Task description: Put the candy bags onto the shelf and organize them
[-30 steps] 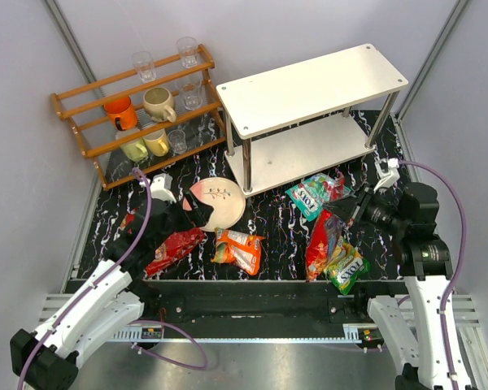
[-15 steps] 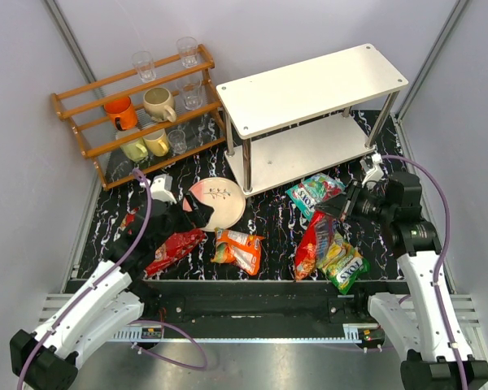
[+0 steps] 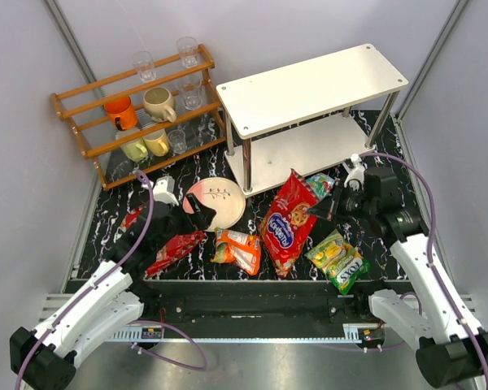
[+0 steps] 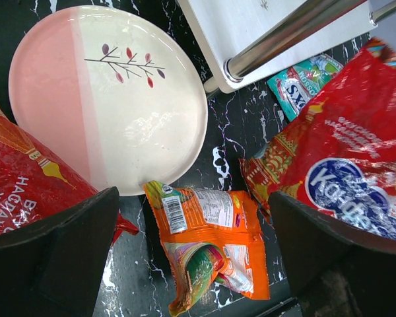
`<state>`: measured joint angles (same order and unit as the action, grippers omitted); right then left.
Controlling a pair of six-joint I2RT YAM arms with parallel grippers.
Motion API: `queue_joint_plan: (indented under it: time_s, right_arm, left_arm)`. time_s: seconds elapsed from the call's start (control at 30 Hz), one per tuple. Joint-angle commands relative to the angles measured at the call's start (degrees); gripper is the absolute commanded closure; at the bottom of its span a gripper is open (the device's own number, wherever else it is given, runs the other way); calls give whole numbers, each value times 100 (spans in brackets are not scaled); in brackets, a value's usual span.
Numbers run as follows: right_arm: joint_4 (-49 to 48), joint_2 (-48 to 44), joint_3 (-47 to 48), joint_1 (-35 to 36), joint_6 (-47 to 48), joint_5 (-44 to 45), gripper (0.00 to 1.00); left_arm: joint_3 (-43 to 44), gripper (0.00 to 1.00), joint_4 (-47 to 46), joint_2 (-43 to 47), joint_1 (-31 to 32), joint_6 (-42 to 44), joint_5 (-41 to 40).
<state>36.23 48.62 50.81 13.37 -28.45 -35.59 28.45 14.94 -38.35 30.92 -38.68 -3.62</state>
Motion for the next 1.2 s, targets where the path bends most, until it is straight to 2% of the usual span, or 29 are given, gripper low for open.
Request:
queue_joint_plan:
  time_s: [0.0, 0.03, 0.13, 0.23, 0.3, 0.33, 0.37, 0.43, 0.5, 0.63, 0.77, 0.83, 1.03, 1.17]
  right_arm:
    - [350, 516, 238, 17, 243, 2519, 100]
    - [332, 613, 202, 8, 287, 3053, 100]
    - [139, 1008, 228, 8, 269, 3785, 100]
    - [-89, 1534, 491, -36, 287, 4365, 100]
    - [-422, 1764, 737, -132, 365, 4438, 95]
    - [-589, 1869, 790, -176, 444, 4343, 88]
    - [-921, 2053, 895, -194, 532, 4246, 62]
    - [-1030, 2169, 992, -185, 569, 4280, 36]
    - [-1205, 2003, 853, -185, 350, 4263, 28]
    - [-1566, 785, -165, -185, -475, 4254, 22]
    - [-1864, -211, -1631, -168, -1774, 3683, 20]
    - [-1970, -675, -2038, -54, -2102, 3664, 18]
    - [-1778, -1407, -2856, 456, -2797, 4288, 15]
    - [-1786, -1364, -3225, 579, -3262, 4491, 13]
  left_arm:
    - [-94, 1, -246, 99, 20, -26, 45]
    - [-111, 1, -228, 99, 28, -26, 45]
    - [-146, 1, -211, 135, 29, -26, 54]
    - [-164, 1, -167, 178, 29, -8, 63]
    - [-208, 1, -149, 205, 28, 0, 72]
    - [-217, 1, -149, 231, 37, 0, 72]
    - [-225, 1, -149, 240, 37, 0, 72]
    - [-243, 1, -149, 266, 29, 0, 98]
    - [-261, 1, -140, 284, 29, 0, 115]
    - [-313, 1, -132, 363, 28, 18, 89]
    - [-366, 1, -246, 319, 29, 35, 115]
    - [-366, 1, -324, 214, 37, 36, 159]
    - [-392, 1, -518, 47, 37, 0, 265]
    - [-419, 1, -650, 21, 46, 18, 283]
